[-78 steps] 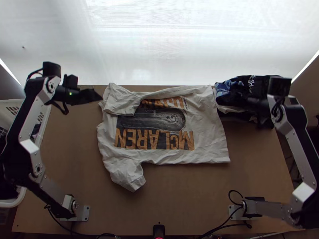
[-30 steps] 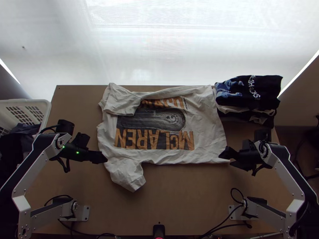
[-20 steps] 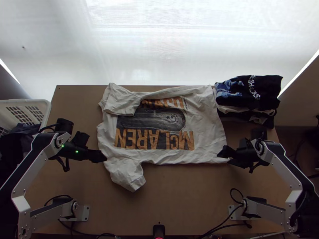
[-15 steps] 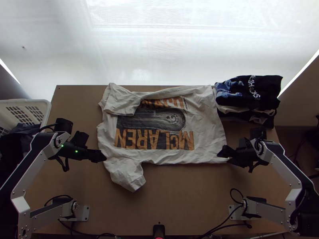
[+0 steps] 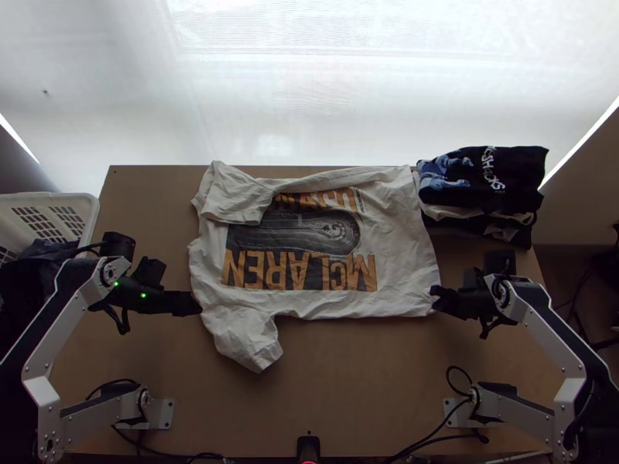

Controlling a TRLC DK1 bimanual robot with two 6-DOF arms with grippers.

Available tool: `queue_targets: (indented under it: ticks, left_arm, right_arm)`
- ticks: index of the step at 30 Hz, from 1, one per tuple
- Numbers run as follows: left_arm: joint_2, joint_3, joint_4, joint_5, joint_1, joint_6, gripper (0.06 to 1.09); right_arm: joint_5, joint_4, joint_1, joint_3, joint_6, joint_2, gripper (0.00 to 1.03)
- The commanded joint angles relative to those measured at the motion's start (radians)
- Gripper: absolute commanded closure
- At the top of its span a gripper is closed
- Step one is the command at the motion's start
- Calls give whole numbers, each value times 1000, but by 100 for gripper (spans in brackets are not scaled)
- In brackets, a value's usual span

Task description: Fold the t-shirt

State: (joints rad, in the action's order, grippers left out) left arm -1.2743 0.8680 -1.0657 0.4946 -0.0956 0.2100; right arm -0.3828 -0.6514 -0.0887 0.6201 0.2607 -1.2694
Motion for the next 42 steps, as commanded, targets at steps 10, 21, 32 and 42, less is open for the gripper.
queue_targets:
  ticks: [10, 21, 32, 42]
  left_arm:
    - [-177, -18, 92, 36, 23, 15, 10]
    - [-267, 77, 128, 68, 85, -17, 10]
    - [-289, 80, 98, 22, 131, -17, 10]
    - [-319, 75, 127, -19, 183, -15, 10]
  right_arm:
    - [12, -1, 6, -20, 3, 93, 100]
    - [27, -4, 6, -20, 5, 108, 100]
    - [30, -8, -9, -17, 5, 111, 100]
    - [35, -8, -9, -2, 5, 107, 100]
